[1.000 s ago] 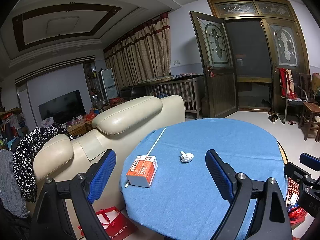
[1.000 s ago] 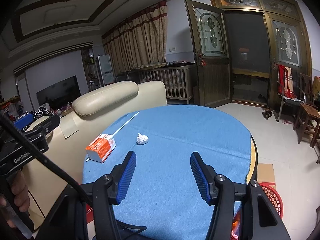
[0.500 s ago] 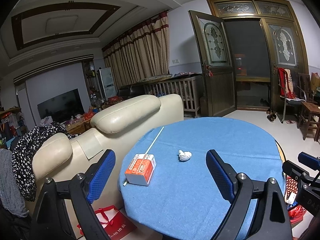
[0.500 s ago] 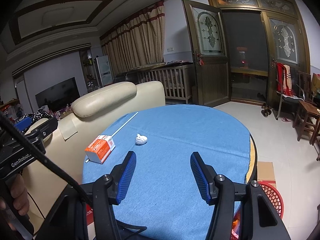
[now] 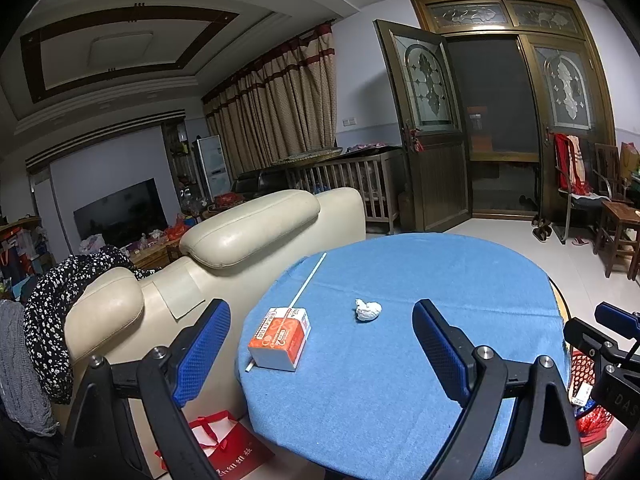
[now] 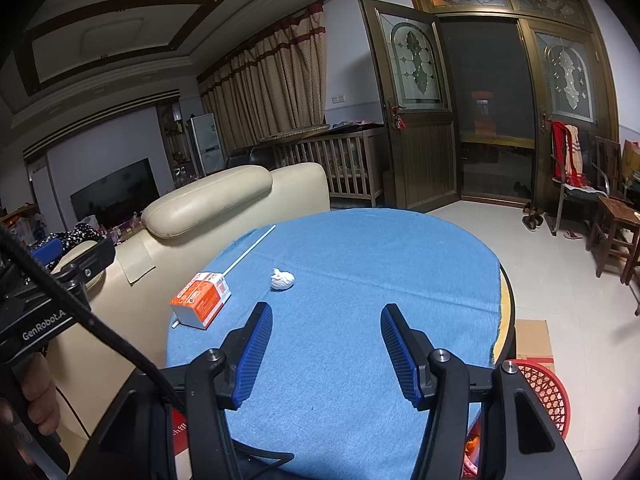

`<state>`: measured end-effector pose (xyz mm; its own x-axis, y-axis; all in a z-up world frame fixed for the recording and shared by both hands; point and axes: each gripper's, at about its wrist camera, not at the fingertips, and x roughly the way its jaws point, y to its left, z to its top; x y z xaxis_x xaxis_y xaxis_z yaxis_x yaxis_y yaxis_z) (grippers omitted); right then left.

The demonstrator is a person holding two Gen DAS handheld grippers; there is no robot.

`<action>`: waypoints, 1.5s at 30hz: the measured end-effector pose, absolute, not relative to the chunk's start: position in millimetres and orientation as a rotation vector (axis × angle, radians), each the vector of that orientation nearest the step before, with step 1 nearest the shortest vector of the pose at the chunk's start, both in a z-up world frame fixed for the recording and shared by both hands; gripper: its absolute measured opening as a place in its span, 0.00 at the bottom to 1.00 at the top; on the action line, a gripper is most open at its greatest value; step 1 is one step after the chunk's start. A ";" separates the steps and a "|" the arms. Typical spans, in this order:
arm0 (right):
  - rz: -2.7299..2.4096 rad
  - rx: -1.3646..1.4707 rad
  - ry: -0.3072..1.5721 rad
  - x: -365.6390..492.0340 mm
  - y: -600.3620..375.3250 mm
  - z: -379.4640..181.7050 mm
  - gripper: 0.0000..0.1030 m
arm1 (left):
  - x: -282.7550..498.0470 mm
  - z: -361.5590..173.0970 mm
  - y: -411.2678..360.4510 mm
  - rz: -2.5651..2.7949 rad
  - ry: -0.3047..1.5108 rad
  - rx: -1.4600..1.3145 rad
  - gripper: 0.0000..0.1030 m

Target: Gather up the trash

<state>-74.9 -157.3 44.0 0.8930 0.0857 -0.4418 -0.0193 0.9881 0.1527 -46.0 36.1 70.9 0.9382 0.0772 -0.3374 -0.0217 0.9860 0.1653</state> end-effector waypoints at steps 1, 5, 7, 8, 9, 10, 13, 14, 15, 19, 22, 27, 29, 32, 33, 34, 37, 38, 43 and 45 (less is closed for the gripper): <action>0.055 0.147 0.463 -75.3 -157.5 43.7 0.59 | -45.4 71.0 35.9 0.053 0.350 0.161 0.90; 0.056 0.148 0.467 -75.3 -157.7 43.6 0.59 | -45.8 71.2 35.4 0.052 0.352 0.162 0.90; 0.056 0.149 0.468 -75.3 -158.1 44.5 0.59 | -46.0 71.0 35.6 0.052 0.353 0.162 0.90; 0.056 0.148 0.468 -75.4 -157.9 44.7 0.59 | -45.6 70.9 35.4 0.051 0.353 0.163 0.90; 0.056 0.147 0.467 -75.7 -157.7 44.9 0.59 | -46.3 70.9 35.2 0.052 0.354 0.163 0.90; 0.056 0.149 0.466 -75.4 -158.3 44.5 0.59 | -46.1 71.1 35.1 0.051 0.353 0.164 0.90; 0.057 0.149 0.468 -75.3 -158.3 44.3 0.59 | -45.9 71.2 35.3 0.048 0.353 0.164 0.90; 0.057 0.150 0.468 -75.3 -158.4 44.4 0.59 | -46.1 71.0 35.5 0.049 0.353 0.164 0.90; 0.057 0.151 0.469 -75.3 -158.7 44.5 0.59 | -46.2 70.9 35.5 0.048 0.353 0.164 0.90; 0.056 0.152 0.471 -75.0 -158.3 44.5 0.59 | -45.7 71.0 35.6 0.047 0.355 0.164 0.90; 0.056 0.150 0.474 -74.1 -158.1 43.6 0.59 | -46.4 70.8 35.8 0.048 0.355 0.164 0.90; 0.056 0.156 0.481 -71.0 -159.5 42.8 0.59 | -46.4 70.5 35.6 0.047 0.357 0.165 0.90; 0.056 0.156 0.483 -71.0 -159.3 43.2 0.59 | -46.3 70.0 36.1 0.047 0.359 0.167 0.90; 0.058 0.157 0.485 -70.9 -159.6 42.6 0.59 | -46.0 70.2 36.4 0.046 0.360 0.166 0.90; 0.059 0.158 0.487 -70.9 -159.7 41.6 0.59 | -46.0 70.0 37.0 0.047 0.361 0.166 0.90; 0.058 0.159 0.487 -71.1 -159.3 40.9 0.59 | -45.9 70.0 36.8 0.047 0.361 0.166 0.90; 0.058 0.158 0.486 -70.0 -159.8 41.5 0.59 | -45.9 70.1 36.2 0.048 0.361 0.168 0.90; 0.058 0.159 0.487 -69.8 -159.8 41.4 0.59 | -45.6 70.2 36.3 0.048 0.362 0.167 0.90; 0.059 0.158 0.488 -70.0 -159.5 41.0 0.59 | -44.5 69.5 37.9 0.046 0.365 0.167 0.90; 0.060 0.159 0.489 -70.0 -159.7 40.9 0.59 | -44.9 68.6 38.9 0.045 0.364 0.168 0.90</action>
